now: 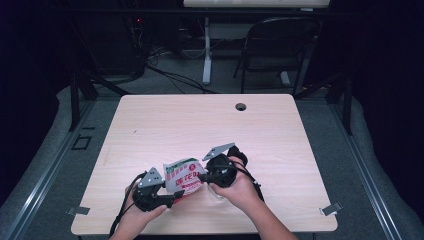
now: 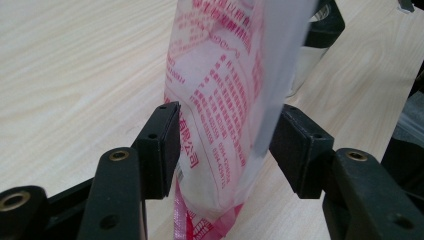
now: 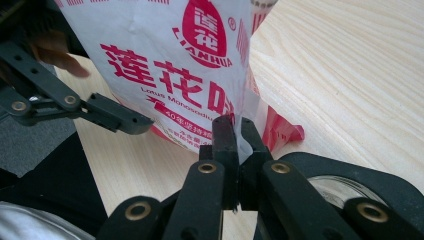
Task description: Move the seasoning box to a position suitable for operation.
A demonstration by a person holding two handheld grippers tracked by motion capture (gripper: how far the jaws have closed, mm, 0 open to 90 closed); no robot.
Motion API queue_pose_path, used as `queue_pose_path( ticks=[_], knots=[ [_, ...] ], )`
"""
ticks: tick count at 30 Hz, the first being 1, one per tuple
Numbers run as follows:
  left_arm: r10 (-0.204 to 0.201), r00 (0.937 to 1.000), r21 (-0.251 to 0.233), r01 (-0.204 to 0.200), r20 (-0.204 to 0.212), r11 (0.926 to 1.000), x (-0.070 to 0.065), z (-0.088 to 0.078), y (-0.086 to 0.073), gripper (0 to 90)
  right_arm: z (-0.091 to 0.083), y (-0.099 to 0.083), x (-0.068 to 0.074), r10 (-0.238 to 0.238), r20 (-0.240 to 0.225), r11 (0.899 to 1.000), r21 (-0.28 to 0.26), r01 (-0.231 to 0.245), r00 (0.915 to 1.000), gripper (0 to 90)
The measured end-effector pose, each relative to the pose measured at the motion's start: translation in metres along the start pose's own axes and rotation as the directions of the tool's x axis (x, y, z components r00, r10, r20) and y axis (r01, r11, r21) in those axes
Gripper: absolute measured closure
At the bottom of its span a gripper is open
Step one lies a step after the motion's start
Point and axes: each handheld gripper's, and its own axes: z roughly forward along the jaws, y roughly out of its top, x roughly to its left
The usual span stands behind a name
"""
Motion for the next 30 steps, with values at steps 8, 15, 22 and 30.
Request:
queue_pose_path(
  ticks=[8, 15, 22, 30],
  knots=[
    [-0.037, 0.9991, 0.044, 0.036, 0.019, 0.9983, 0.004, 0.015, -0.011, 41.2, 0.0, -0.002, 0.0, 0.004, -0.002, 1.0, -0.004, -0.004, 1.0, 89.9],
    [-0.081, 0.9966, 0.039, 0.08, 0.018, 0.996, 0.007, 0.023, -0.019, 39.7, -0.001, -0.005, 0.0, 0.004, -0.006, 1.0, 0.004, -0.004, 1.0, 89.8],
    [-0.111, 0.9925, 0.049, 0.108, 0.051, 0.9929, 0.011, 0.029, -0.024, 36.1, -0.002, -0.007, 0.0, 0.008, -0.006, 1.0, 0.006, -0.008, 1.0, 89.7],
    [-0.1, 0.9944, 0.085, 0.097, 0.034, 0.9917, 0.011, 0.04, -0.026, 35.3, -0.002, -0.01, 0.001, 0.012, -0.005, 1.0, -0.002, -0.012, 0.9999, 89.6]
  ],
)
